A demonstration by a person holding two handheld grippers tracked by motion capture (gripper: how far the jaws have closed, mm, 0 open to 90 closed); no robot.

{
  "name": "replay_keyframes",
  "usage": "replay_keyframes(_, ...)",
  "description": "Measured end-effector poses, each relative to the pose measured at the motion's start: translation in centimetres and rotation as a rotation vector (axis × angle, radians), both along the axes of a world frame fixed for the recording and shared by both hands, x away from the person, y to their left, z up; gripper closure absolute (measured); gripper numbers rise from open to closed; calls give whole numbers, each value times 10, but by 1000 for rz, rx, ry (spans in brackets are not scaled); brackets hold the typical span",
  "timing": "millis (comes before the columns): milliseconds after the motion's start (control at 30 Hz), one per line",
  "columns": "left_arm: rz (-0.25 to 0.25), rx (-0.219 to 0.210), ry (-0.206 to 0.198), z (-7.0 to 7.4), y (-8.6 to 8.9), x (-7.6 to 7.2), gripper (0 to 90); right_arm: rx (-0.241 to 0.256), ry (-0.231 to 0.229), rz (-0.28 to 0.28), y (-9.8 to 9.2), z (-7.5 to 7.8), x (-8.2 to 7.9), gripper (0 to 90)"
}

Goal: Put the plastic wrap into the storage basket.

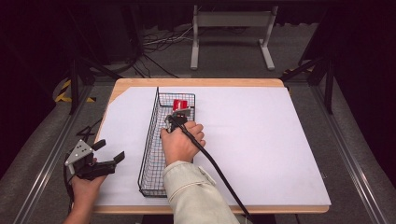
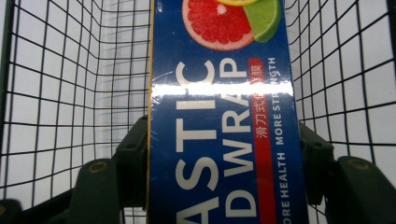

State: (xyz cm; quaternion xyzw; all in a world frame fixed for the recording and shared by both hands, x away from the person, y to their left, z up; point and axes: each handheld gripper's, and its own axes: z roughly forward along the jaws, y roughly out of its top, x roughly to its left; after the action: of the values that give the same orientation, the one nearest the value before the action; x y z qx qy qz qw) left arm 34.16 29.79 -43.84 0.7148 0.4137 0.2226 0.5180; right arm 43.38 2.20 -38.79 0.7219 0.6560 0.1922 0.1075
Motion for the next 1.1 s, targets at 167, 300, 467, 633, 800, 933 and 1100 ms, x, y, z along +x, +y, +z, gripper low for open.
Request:
replay_keyframes(167, -4, 2, 1, 0, -1, 0, 66, -2, -15, -5, 1, 0, 1, 373)
replay_keyframes(300, -9, 8, 3, -1, -1, 1, 65, 2, -49, -10, 3, 1, 1, 361)
replay_keyframes(467, -7, 7, 2, -1, -1, 1, 65, 4, -52, -8, 3, 4, 1, 370)
replay_keyframes(633, -4, 3, 4, -1, -1, 0, 65, -1, -57, 2, 3, 4, 1, 366)
replay_keyframes(800, -4, 5, 2, -1, -1, 1, 65, 9, -82, 10, 3, 7, 0, 332)
replay_keyframes(933, -4, 6, 1, 0, -1, 1, 65, 1, -101, 11, 3, 13, 0, 331)
replay_keyframes(1100, -3, 5, 2, -1, 0, 1, 65, 7, -138, 13, 2, 22, 1, 324)
